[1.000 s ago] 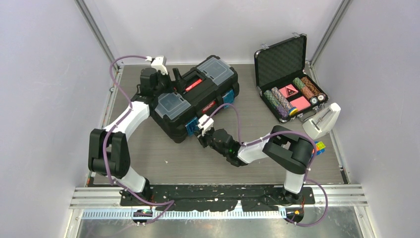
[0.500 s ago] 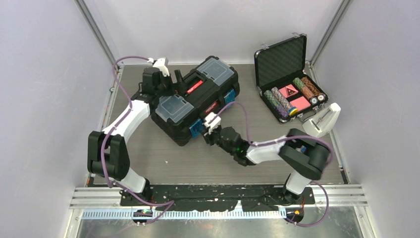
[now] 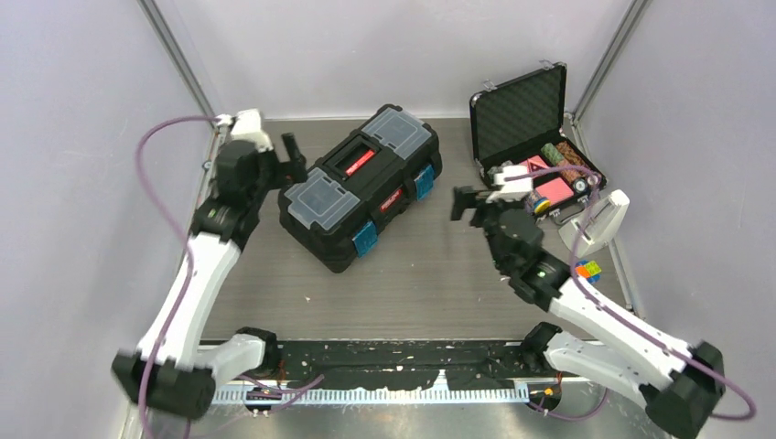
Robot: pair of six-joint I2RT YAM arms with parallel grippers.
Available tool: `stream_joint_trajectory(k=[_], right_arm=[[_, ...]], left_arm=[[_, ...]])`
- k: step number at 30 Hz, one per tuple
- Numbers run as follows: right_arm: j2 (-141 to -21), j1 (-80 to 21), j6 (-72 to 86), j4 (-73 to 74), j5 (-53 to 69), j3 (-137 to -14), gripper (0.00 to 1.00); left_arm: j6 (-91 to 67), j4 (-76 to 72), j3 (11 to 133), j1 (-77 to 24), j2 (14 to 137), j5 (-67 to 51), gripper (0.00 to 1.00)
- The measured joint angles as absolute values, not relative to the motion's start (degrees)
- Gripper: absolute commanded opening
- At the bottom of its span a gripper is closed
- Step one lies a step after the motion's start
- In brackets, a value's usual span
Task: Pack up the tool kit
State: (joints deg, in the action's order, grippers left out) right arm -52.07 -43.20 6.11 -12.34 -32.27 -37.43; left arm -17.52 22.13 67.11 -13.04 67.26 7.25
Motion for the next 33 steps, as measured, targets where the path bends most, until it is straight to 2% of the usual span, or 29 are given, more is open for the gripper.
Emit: stream_joint_trajectory(k=[3, 8, 15, 23, 33], right_arm=[[-43.42, -40.36, 6.28, -2.92, -40.49, -37.63, 0.95], [-29.43, -39.62, 4.10, 4.82, -51.66, -37.58, 0.95], [-14.85, -39.44, -1.61, 5.61, -61.23, -34.98, 0.95], [-10.50, -39.38, -11.99, 2.68, -64.47, -32.34, 0.95], [-7.86, -39.18, -21.89, -8.71, -64.93, -23.99, 0.95]], left_arm=[[-15.22, 20.73, 62.48, -12.97, 53.30, 10.09, 1.00], [-11.75, 15.99, 52.01, -12.97, 32.36, 12.01, 1.00], [-8.43, 12.25, 38.81, -12.99, 14.70, 12.69, 1.00], [-5.26, 7.73, 29.43, -12.99, 4.14, 12.34, 1.00], [-4.10, 5.54, 28.03, -12.99, 3.90, 11.94, 1.00]])
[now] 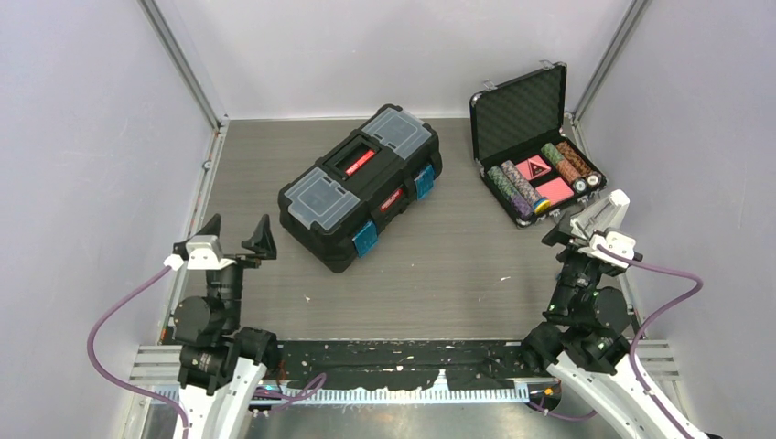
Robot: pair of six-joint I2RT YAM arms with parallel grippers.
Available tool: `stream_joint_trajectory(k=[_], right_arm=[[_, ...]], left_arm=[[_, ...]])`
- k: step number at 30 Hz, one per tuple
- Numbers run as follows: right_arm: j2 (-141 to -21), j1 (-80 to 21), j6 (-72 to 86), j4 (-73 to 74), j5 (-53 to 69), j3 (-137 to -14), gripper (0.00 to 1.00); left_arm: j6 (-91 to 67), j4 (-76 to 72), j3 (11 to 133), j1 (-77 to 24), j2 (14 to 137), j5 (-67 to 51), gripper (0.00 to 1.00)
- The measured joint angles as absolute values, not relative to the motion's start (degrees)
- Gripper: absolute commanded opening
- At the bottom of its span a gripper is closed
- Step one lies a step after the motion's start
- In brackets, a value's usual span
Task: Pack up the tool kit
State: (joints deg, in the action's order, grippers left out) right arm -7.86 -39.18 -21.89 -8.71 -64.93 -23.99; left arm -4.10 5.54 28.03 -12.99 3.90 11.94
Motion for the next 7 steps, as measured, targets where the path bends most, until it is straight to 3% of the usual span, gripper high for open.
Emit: stream_joint_trajectory(k=[7], right_arm=[[-7.51, -37.08, -22.48, -10.66, -63.16, -23.55, 0.95]], left_arm=[[-4.10, 5.17, 27.94, -12.99, 5.13, 11.99, 1.00]])
